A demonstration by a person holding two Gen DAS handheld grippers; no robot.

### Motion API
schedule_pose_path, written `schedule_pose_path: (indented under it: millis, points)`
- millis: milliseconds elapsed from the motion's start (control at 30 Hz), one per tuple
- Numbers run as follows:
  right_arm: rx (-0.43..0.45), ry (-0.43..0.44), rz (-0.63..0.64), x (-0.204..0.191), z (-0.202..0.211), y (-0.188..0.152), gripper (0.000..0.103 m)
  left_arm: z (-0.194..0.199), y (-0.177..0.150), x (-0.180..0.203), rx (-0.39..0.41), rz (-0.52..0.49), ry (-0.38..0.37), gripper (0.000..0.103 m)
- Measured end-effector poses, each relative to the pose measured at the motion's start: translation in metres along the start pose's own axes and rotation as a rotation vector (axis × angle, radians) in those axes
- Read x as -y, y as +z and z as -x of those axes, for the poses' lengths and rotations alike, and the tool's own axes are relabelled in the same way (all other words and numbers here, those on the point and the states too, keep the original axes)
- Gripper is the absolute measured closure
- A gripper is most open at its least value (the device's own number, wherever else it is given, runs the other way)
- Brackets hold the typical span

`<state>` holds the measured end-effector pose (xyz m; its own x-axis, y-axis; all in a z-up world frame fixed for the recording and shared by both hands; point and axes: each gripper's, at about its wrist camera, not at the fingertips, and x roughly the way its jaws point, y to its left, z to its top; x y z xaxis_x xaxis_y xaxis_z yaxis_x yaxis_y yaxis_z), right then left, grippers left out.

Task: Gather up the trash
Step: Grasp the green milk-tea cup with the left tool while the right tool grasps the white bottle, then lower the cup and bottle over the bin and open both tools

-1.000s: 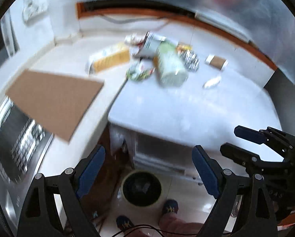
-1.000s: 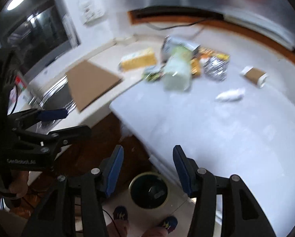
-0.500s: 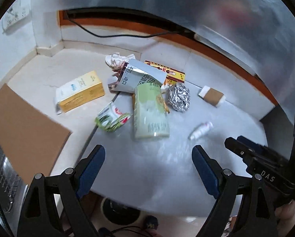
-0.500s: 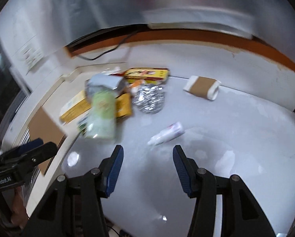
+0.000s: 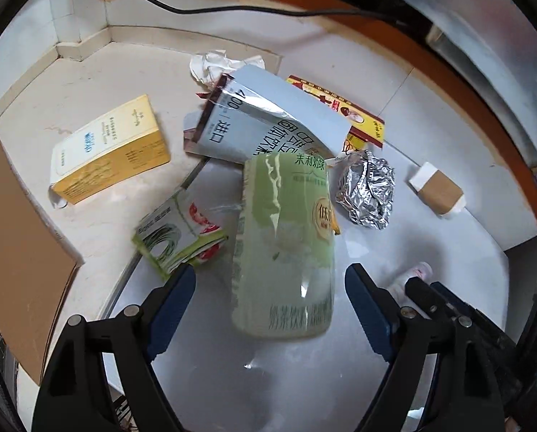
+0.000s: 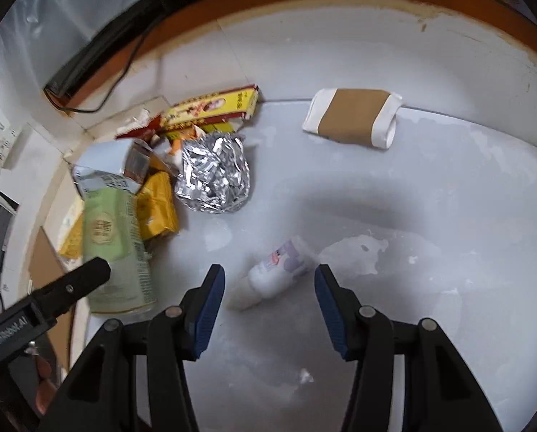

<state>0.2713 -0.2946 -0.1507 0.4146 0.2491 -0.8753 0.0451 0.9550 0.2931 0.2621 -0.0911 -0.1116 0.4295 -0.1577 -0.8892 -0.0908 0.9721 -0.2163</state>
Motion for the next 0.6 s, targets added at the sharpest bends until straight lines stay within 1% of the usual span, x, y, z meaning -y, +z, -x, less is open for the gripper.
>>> schedule_pose_path:
  millis: [100, 167, 233, 300, 400, 433, 500, 600]
  points:
    - [0.002, -0.041, 0.019, -0.005, -0.01, 0.0, 0.051, -0.01, 0.003, 0.003, -0.017, 0.007, 0.007, 0.023]
    - [0.004, -0.062, 0.035, -0.007, -0.015, -0.001, 0.051, -0.017, 0.004, 0.006, -0.03, 0.009, 0.015, 0.029]
    - [0.003, -0.087, 0.059, -0.01, -0.02, -0.003, 0.051, -0.024, 0.004, 0.008, -0.04, 0.01, 0.023, 0.033]
    - [0.019, -0.113, 0.094, -0.014, -0.021, -0.006, 0.053, -0.029, 0.004, 0.01, -0.048, 0.013, 0.03, 0.038]
    - [0.035, -0.137, 0.144, -0.02, -0.023, -0.01, 0.061, -0.032, 0.003, 0.013, -0.034, 0.012, 0.05, 0.038]
    - [0.041, -0.153, 0.161, -0.022, -0.023, -0.012, 0.067, -0.032, 0.002, 0.014, -0.029, 0.008, 0.055, 0.038]
    - [0.052, -0.183, 0.181, -0.023, -0.023, -0.013, 0.077, -0.032, 0.0, 0.015, -0.018, 0.001, 0.062, 0.039]
    - [0.063, -0.165, 0.187, -0.019, -0.021, -0.014, 0.077, -0.029, -0.005, 0.02, 0.004, -0.012, 0.076, 0.04]
